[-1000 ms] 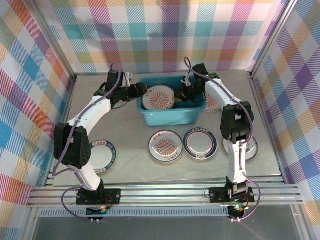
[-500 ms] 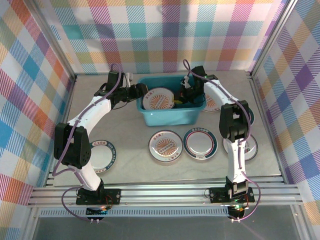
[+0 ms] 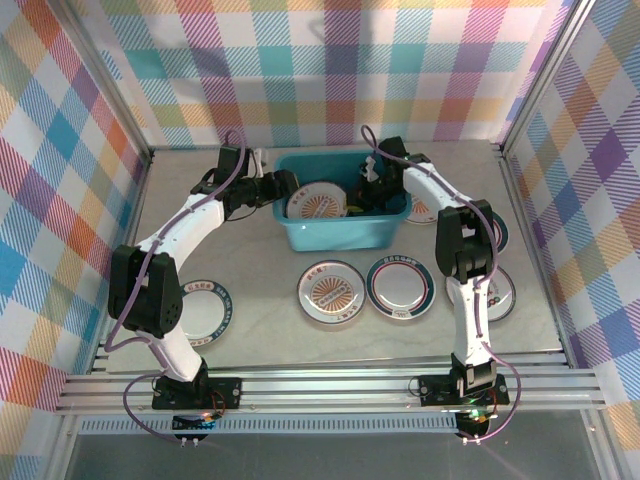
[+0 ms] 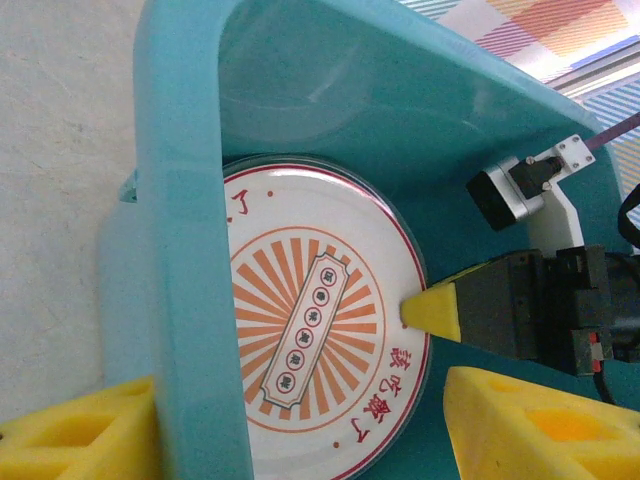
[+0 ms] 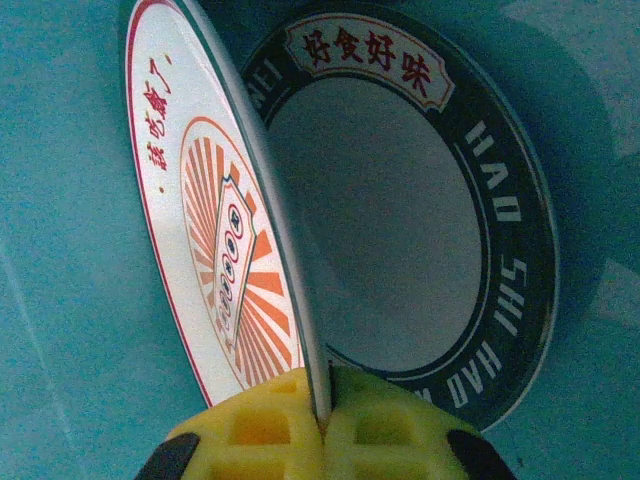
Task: Place the plates into the plastic bin on the countertop
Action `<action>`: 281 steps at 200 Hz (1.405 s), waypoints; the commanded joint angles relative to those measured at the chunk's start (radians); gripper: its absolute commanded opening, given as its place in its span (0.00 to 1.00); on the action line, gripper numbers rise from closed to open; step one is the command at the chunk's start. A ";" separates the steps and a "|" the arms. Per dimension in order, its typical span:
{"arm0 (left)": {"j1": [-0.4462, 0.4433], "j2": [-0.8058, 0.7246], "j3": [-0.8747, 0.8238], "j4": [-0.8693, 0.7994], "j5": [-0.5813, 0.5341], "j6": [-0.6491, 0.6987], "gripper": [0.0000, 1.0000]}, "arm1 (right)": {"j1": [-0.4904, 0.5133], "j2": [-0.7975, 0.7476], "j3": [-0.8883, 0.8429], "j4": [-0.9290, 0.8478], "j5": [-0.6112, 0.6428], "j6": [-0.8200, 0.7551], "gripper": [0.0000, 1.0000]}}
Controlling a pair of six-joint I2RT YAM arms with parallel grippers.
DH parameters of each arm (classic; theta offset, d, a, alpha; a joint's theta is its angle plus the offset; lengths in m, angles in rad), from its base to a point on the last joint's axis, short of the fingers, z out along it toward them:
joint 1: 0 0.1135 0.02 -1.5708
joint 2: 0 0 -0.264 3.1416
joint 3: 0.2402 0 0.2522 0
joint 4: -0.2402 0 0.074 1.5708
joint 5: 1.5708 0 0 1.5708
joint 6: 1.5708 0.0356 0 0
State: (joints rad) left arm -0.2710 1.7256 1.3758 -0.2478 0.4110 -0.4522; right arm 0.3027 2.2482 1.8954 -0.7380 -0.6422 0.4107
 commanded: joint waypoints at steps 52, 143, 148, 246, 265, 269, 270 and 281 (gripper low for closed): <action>-0.007 -0.042 -0.029 0.036 0.033 0.000 0.67 | 0.018 0.025 -0.029 0.008 0.036 0.023 0.05; -0.007 -0.089 -0.061 0.020 0.003 0.015 0.67 | 0.026 -0.020 -0.083 0.015 0.129 0.045 0.28; -0.007 -0.094 -0.062 0.017 -0.002 0.016 0.67 | 0.027 -0.023 -0.086 0.018 0.131 0.046 0.31; 0.052 -0.230 -0.064 -0.134 -0.101 0.056 0.68 | 0.039 -0.150 -0.140 0.072 0.171 0.063 0.85; 0.074 -0.273 -0.078 -0.194 -0.136 0.061 0.68 | 0.039 -0.172 -0.154 0.079 0.180 0.059 0.89; 0.080 -0.285 -0.083 -0.207 -0.144 0.061 0.68 | 0.039 -0.176 -0.157 0.080 0.183 0.060 0.89; 0.081 -0.288 -0.085 -0.210 -0.146 0.061 0.68 | 0.039 -0.178 -0.158 0.081 0.183 0.060 0.90; 0.100 -0.319 -0.105 -0.243 -0.175 0.055 0.69 | 0.039 -0.193 -0.173 0.089 0.190 0.059 0.93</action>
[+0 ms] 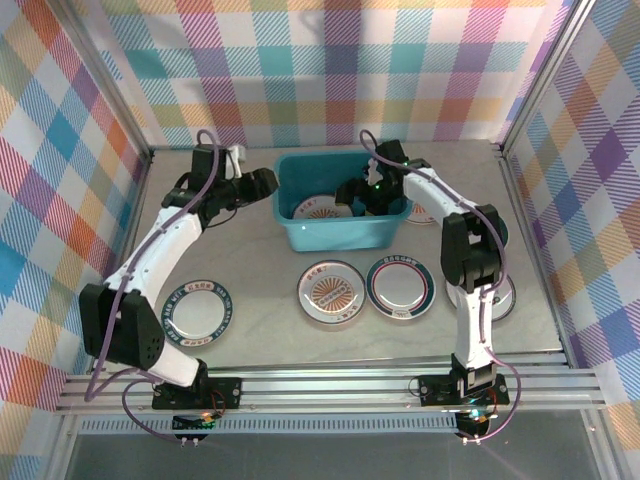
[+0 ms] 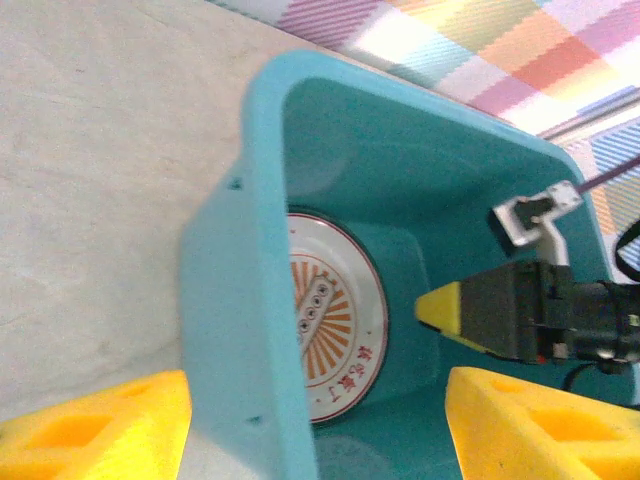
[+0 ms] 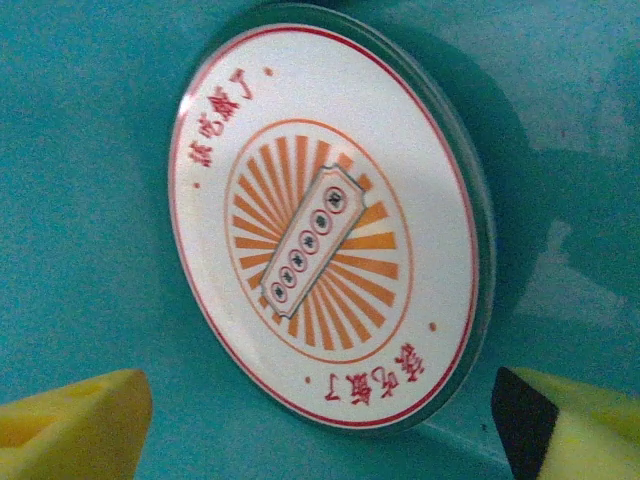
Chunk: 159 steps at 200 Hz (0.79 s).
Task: Place the plates into the plastic bin on the countertop
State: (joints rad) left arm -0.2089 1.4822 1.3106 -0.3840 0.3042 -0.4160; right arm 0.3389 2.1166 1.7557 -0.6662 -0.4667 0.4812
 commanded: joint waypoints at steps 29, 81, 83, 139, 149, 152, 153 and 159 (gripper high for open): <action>0.120 -0.159 -0.115 -0.173 -0.093 -0.032 0.69 | 0.002 -0.097 -0.063 0.025 0.028 -0.026 1.00; 0.266 -0.281 -0.251 -0.348 -0.194 0.005 0.74 | 0.003 -0.151 -0.102 0.012 0.036 -0.053 0.99; 0.271 -0.285 -0.255 -0.353 -0.197 0.007 0.75 | 0.003 -0.155 -0.106 0.014 0.036 -0.053 0.99; 0.447 -0.339 -0.403 -0.450 -0.308 -0.009 0.79 | 0.003 -0.268 -0.201 0.052 0.037 -0.053 0.99; 0.468 -0.327 -0.421 -0.458 -0.335 -0.013 0.80 | 0.003 -0.279 -0.212 0.066 0.025 -0.046 0.99; 0.473 -0.324 -0.426 -0.460 -0.342 -0.014 0.81 | 0.002 -0.281 -0.213 0.069 0.022 -0.044 0.99; 0.474 -0.322 -0.428 -0.461 -0.344 -0.015 0.81 | 0.002 -0.282 -0.213 0.069 0.021 -0.044 0.99; 0.479 -0.313 -0.438 -0.469 -0.365 -0.021 0.83 | 0.002 -0.283 -0.211 0.067 0.012 -0.047 0.99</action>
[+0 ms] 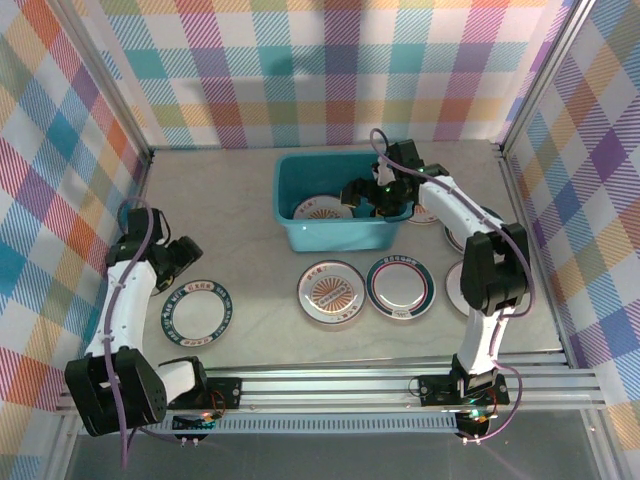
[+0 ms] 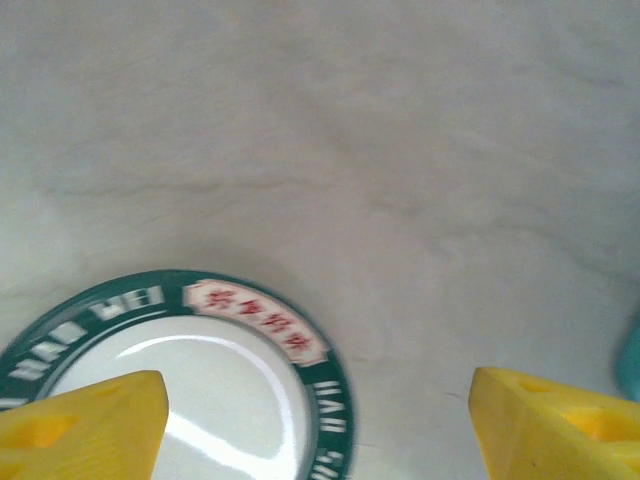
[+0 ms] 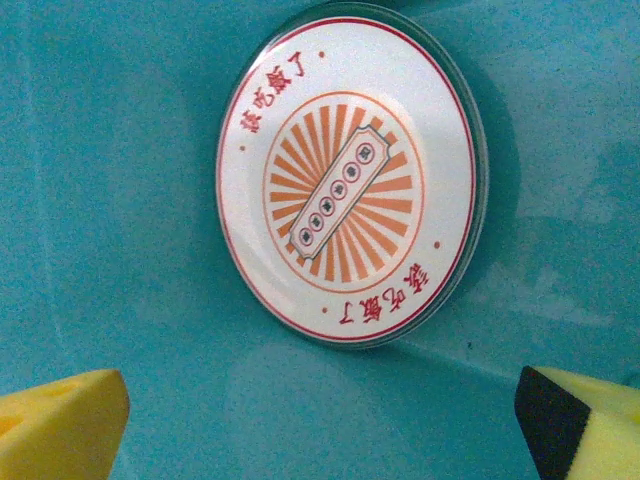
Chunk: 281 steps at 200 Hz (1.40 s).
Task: Place the plates into the plastic bin on the countertop
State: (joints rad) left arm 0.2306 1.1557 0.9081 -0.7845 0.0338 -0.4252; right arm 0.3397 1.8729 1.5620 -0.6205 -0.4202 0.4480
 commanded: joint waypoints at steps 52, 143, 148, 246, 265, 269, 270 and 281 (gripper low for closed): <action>0.088 0.062 -0.110 -0.068 -0.131 -0.012 0.89 | 0.001 -0.051 -0.002 0.029 -0.109 -0.007 0.99; 0.121 0.316 -0.075 -0.008 -0.040 0.148 0.91 | 0.001 -0.179 -0.179 0.176 -0.107 0.035 0.99; 0.121 0.322 -0.074 -0.005 -0.033 0.151 0.91 | 0.000 -0.179 -0.179 0.180 -0.107 0.034 0.99; 0.089 0.378 -0.086 0.047 0.175 0.200 0.90 | 0.000 -0.183 -0.196 0.221 -0.091 0.056 0.99; 0.070 0.373 -0.087 0.043 0.188 0.184 0.90 | 0.000 -0.184 -0.205 0.231 -0.085 0.063 0.99; 0.066 0.370 -0.089 0.042 0.189 0.177 0.90 | 0.001 -0.183 -0.207 0.232 -0.084 0.064 0.99; 0.065 0.370 -0.089 0.041 0.189 0.175 0.90 | 0.001 -0.183 -0.206 0.232 -0.083 0.064 0.99; 0.065 0.359 -0.094 0.044 0.197 0.155 0.90 | 0.001 -0.182 -0.210 0.235 -0.081 0.066 0.99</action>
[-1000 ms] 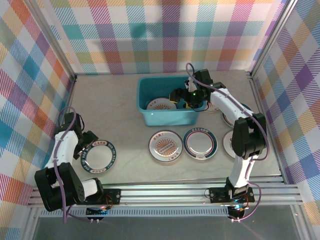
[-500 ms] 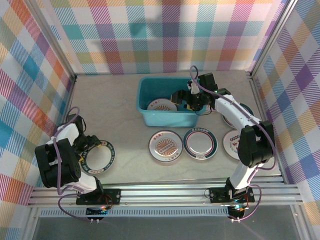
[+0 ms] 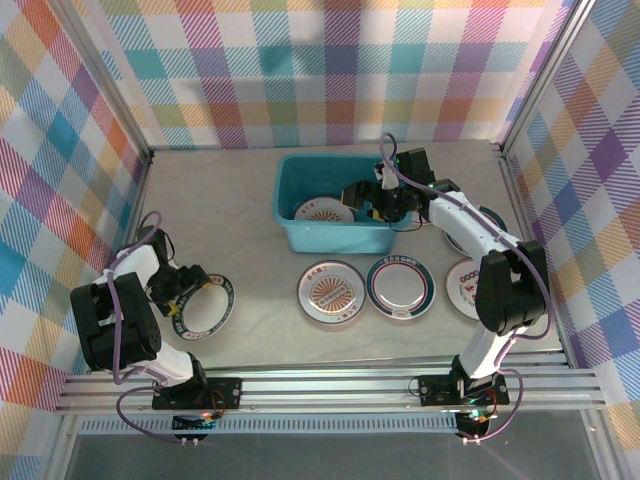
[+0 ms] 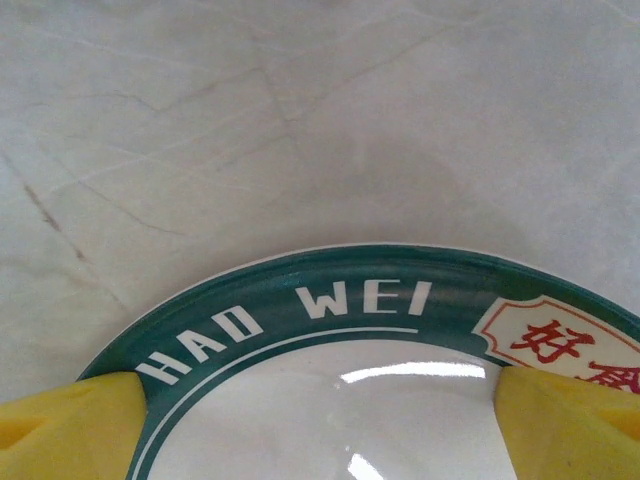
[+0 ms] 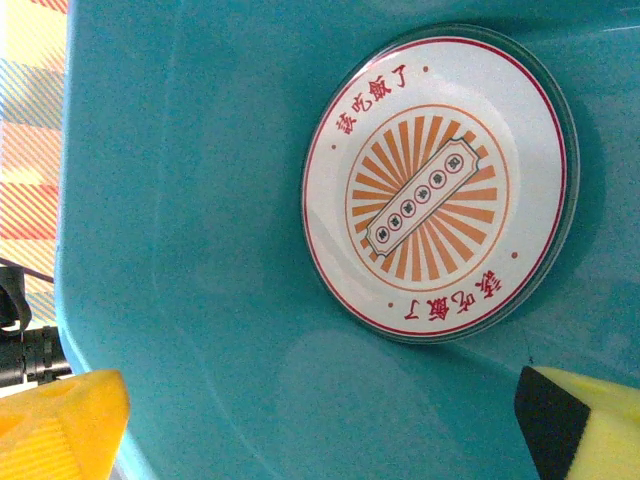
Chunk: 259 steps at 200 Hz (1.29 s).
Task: Place the plates into the plastic bin on the countertop
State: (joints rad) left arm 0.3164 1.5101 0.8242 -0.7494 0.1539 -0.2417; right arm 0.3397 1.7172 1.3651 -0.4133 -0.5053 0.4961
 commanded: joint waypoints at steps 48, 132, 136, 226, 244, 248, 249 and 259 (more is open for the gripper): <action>-0.090 -0.076 -0.065 0.061 0.075 -0.186 0.90 | 0.000 -0.033 -0.029 0.041 0.019 0.035 0.99; -0.200 -0.155 -0.086 0.107 -0.022 -0.366 0.90 | 0.002 -0.047 -0.037 0.037 0.036 0.036 0.99; -0.205 -0.153 -0.085 0.107 -0.024 -0.367 0.90 | 0.001 -0.048 -0.037 0.035 0.037 0.035 0.99; -0.195 -0.129 0.138 -0.152 -0.197 -0.126 0.93 | 0.001 -0.074 -0.051 0.026 0.029 0.019 0.99; -0.171 -0.118 0.152 -0.179 -0.200 -0.084 0.94 | 0.002 -0.077 -0.057 0.028 0.025 0.018 0.99; -0.167 -0.111 0.153 -0.184 -0.202 -0.073 0.95 | 0.002 -0.078 -0.058 0.030 0.024 0.018 0.99; -0.166 -0.110 0.153 -0.184 -0.203 -0.070 0.95 | 0.002 -0.079 -0.058 0.030 0.025 0.019 0.99; -0.160 -0.095 0.154 -0.196 -0.213 -0.041 0.95 | 0.002 -0.081 -0.060 0.031 0.022 0.018 0.99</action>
State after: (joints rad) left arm 0.1341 1.3773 0.9657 -0.8413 -0.0101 -0.3836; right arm 0.3397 1.6703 1.3273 -0.3801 -0.4721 0.5167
